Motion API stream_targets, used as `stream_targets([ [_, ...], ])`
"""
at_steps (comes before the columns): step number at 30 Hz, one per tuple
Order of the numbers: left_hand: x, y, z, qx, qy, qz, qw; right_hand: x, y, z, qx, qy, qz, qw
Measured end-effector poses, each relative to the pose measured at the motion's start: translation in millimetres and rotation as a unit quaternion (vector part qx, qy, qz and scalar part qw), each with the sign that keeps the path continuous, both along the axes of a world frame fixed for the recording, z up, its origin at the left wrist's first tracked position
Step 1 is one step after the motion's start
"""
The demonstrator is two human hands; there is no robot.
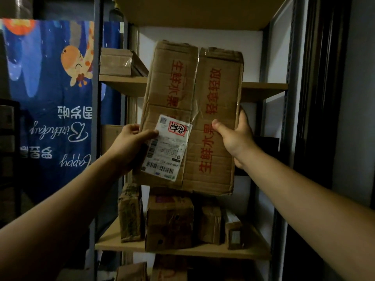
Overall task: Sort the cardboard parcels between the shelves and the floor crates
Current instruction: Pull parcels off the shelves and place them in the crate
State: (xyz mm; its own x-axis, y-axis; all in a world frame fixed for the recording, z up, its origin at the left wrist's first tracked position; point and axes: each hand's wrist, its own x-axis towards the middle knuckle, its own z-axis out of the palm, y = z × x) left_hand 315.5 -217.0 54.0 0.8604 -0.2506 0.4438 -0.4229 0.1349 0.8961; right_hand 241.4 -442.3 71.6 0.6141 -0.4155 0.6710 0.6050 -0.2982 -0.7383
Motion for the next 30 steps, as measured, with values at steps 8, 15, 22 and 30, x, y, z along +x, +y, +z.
stream_targets([
  [8, 3, 8, 6, 0.14, 0.001, -0.08, 0.987, 10, 4, -2, 0.077, -0.002, -0.029, 0.997],
  [15, -1, 19, 9, 0.074, -0.024, 0.022, 0.997, 14, 12, -2, 0.068, 0.017, -0.03, 0.997],
  [22, 2, 65, 38, 0.166, -0.075, 0.102, 0.978, 2, -7, 28, 0.093, -0.004, -0.062, 0.994],
  [30, 12, 67, 32, -0.046, -0.074, 0.178, 0.98, 7, -11, 16, 0.179, -0.01, -0.106, 0.978],
])
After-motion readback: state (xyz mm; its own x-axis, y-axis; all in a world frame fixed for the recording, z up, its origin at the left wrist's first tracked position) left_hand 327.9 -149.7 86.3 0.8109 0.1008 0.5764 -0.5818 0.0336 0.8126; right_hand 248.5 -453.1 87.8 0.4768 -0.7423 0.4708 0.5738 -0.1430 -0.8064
